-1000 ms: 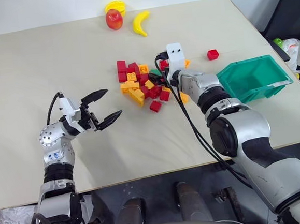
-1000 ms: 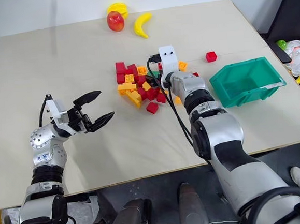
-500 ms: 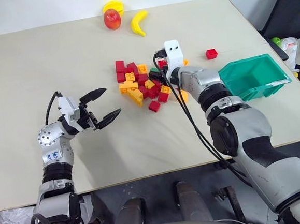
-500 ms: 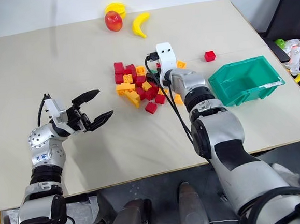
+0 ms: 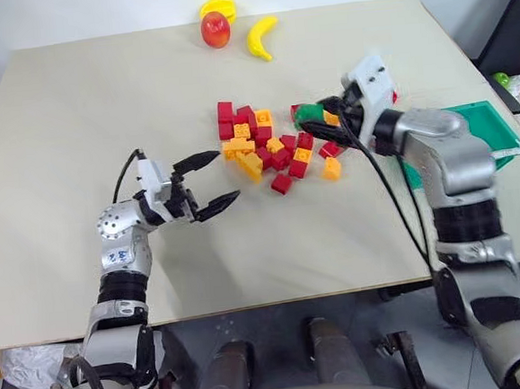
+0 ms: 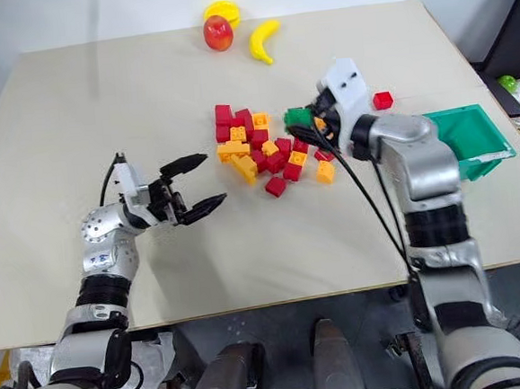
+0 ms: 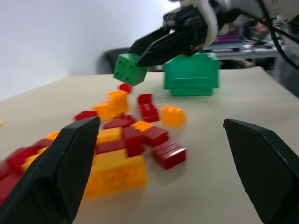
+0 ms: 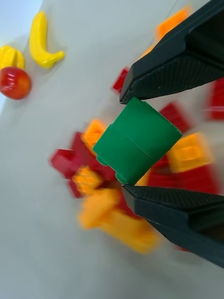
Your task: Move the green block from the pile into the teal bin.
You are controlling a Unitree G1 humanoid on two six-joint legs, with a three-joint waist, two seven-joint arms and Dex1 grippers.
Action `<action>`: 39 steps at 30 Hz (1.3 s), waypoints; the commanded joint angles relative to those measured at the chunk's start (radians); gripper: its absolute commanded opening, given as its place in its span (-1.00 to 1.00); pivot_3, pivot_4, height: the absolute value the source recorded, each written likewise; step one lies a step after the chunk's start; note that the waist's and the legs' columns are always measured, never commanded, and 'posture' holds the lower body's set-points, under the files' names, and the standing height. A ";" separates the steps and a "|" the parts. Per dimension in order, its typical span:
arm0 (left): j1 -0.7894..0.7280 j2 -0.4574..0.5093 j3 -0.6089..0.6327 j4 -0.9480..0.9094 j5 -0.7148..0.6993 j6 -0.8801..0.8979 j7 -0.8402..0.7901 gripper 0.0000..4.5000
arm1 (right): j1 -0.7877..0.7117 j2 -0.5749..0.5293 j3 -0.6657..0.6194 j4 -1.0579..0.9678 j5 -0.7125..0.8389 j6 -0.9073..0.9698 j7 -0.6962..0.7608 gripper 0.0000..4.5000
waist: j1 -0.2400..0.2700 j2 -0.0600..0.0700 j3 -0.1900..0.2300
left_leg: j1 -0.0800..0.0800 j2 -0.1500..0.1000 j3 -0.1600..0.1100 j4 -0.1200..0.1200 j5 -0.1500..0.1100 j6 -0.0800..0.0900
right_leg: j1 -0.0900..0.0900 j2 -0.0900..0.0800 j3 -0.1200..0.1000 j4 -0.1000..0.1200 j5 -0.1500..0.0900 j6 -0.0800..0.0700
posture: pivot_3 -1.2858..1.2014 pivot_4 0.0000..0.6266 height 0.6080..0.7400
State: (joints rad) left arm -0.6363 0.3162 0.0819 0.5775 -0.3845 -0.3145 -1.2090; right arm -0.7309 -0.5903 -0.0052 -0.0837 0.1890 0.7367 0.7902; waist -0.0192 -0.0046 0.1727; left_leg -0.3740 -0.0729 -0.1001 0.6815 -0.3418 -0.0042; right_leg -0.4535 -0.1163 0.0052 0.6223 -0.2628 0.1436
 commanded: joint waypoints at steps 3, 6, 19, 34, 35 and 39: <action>-0.078 -0.044 -0.078 -0.034 0.057 0.015 0.021 1.00 | 0.133 -0.286 -0.125 -0.227 -0.006 0.125 0.037 0.05 | 0.018 0.000 0.000 | 0.000 -0.001 0.002 0.000 0.000 0.001 | 0.001 0.001 0.001 -0.002 0.000 0.001 | 0.03 -0.52 1.00; -0.129 -0.074 -0.114 0.004 0.089 0.003 0.019 1.00 | 0.222 -0.449 -0.190 -0.233 -0.037 0.146 0.051 0.05 | 0.028 0.000 0.000 | 0.000 -0.002 0.003 0.000 -0.001 0.001 | 0.001 0.001 0.001 -0.004 0.001 0.001 | 0.03 -0.52 1.00; -0.334 -0.141 -0.122 0.277 0.170 -0.004 0.102 1.00 | 0.207 -0.499 -0.170 0.112 -0.103 -0.096 -0.042 0.81 | 0.028 -0.001 0.001 | 0.004 -0.002 0.007 0.000 -0.001 0.004 | 0.006 0.001 0.001 -0.012 0.004 0.003 | 0.03 -0.52 1.00; -0.142 0.054 0.006 0.029 0.076 0.318 0.140 1.00 | 0.434 -0.220 -0.276 -0.267 0.292 -0.094 0.134 0.99 | 0.037 -0.001 0.001 | 0.003 0.001 0.003 0.000 -0.002 0.004 | 0.007 0.001 0.000 -0.011 0.005 0.004 | 0.03 -0.52 1.00; -0.119 0.074 0.022 0.012 0.063 0.310 0.131 1.00 | 0.474 -0.199 -0.262 -0.252 0.294 -0.163 0.178 0.99 | 0.040 -0.001 0.001 | 0.003 0.001 0.003 0.001 -0.002 0.005 | 0.008 0.001 0.000 -0.011 0.005 0.005 | 0.03 -0.52 1.00; -0.060 0.144 0.046 -0.015 0.053 0.334 0.120 1.00 | 0.531 -0.173 -0.200 -0.121 0.222 -0.361 0.250 0.99 | 0.043 -0.001 0.001 | 0.003 -0.001 0.004 0.001 -0.002 0.005 | 0.008 0.001 0.000 -0.011 0.005 0.005 | 0.03 -0.52 1.00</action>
State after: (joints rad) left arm -0.6911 0.4505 0.1124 0.6044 -0.3172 0.0158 -1.0909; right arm -0.1928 -0.7586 -0.1952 -0.2308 0.4310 0.4557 1.0189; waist 0.0234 -0.0054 0.1736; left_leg -0.3707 -0.0736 -0.0962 0.6825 -0.3434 0.0014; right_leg -0.4451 -0.1160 0.0055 0.6111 -0.2578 0.1489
